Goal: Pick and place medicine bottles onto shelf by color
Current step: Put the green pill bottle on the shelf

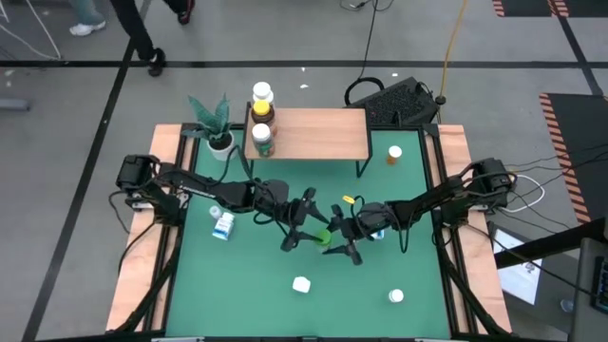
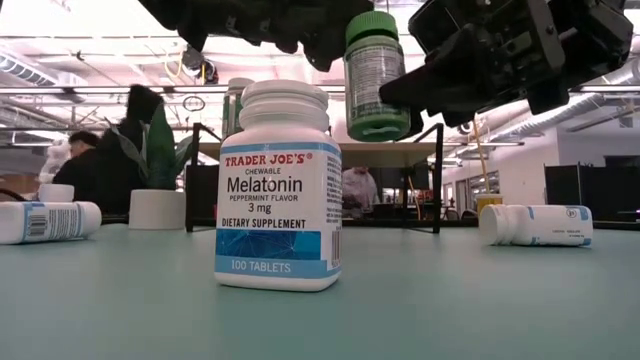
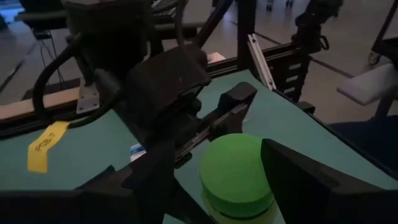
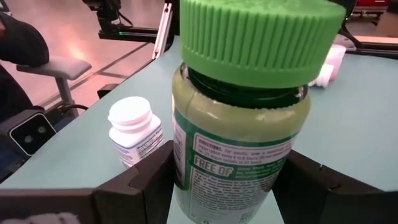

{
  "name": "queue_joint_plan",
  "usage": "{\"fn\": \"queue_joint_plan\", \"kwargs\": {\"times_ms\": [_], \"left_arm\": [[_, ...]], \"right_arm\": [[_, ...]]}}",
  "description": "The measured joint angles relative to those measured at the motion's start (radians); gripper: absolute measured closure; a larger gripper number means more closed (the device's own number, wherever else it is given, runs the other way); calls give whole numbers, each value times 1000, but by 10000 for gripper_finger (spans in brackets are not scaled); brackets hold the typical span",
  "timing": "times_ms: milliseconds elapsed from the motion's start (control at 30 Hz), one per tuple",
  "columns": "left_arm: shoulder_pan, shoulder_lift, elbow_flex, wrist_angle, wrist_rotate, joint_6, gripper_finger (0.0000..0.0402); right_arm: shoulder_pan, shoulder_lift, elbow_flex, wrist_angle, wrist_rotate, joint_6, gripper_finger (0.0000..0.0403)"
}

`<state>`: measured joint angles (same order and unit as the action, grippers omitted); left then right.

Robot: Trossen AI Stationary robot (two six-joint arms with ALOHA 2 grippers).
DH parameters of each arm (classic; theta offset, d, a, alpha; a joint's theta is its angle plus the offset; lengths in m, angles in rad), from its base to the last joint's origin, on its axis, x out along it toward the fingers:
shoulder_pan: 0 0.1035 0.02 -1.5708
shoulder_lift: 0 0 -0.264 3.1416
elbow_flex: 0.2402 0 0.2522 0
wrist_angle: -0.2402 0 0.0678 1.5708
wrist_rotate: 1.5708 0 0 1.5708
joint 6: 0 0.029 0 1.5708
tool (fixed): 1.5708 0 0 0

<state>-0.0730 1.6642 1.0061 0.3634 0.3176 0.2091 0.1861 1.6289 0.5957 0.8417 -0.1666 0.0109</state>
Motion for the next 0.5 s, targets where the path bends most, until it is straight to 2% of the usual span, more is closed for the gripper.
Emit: {"fn": "queue_joint_plan", "kwargs": {"times_ms": [500], "left_arm": [[-1, 0, 0, -28, 70, -25, 160]], "right_arm": [[6, 1, 0, 2, -20, -16, 190]]}}
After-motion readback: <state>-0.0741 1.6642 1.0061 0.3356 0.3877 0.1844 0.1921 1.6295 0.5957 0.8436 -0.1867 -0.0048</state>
